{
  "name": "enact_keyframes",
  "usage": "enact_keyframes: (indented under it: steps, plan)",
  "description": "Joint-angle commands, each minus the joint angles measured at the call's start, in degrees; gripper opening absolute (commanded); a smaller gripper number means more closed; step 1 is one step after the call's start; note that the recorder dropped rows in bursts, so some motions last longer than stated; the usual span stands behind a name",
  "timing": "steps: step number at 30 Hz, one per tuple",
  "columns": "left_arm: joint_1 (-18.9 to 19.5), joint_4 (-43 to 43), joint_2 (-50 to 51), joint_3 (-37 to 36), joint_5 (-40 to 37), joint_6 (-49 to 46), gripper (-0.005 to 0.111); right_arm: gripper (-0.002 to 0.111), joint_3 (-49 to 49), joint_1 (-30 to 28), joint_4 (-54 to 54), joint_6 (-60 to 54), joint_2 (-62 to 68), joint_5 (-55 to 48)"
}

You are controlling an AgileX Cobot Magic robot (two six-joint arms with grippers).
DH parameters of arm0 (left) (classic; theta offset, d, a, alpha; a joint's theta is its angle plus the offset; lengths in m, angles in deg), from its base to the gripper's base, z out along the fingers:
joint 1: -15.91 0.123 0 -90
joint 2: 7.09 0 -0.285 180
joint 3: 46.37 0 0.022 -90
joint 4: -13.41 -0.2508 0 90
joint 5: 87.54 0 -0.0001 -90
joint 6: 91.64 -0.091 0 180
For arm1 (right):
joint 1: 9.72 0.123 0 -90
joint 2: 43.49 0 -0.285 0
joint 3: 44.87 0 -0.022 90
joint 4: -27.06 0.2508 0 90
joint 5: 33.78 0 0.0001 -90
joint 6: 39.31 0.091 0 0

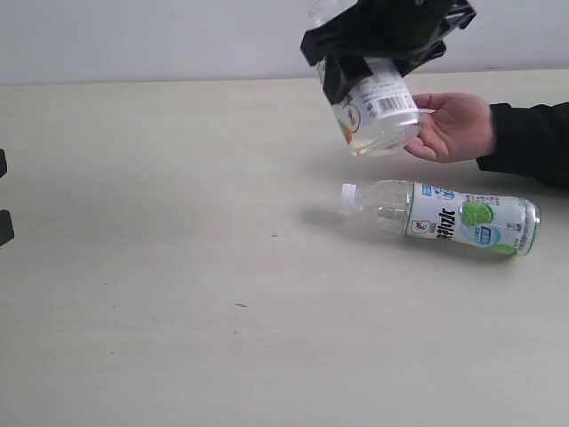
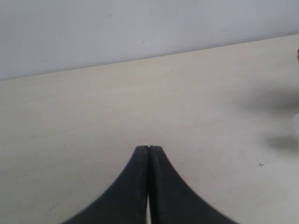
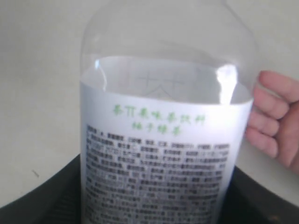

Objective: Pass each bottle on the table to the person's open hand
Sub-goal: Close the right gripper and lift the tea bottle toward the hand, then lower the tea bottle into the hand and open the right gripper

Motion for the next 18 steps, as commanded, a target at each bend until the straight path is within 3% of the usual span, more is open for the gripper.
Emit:
enact_keyframes:
  steps: [1, 7, 18]
  plan:
    - [0.18, -0.27, -0.13, -0.31, 0.24, 0.25, 0.000, 0.000, -2.40, -4.45, -0.63, 1.69, 1.51, -0.53]
    - [0.18, -0.27, -0.13, -0.31, 0.24, 0.25, 0.000, 0.000, -2.40, -8.67, -0.43, 1.78, 5.12, -0.42]
    - [0.18, -0.27, -0.13, -0.31, 0.24, 0.25, 0.000, 0.000, -2.40, -9.89, -0.75, 3.14, 11.99, 2.77]
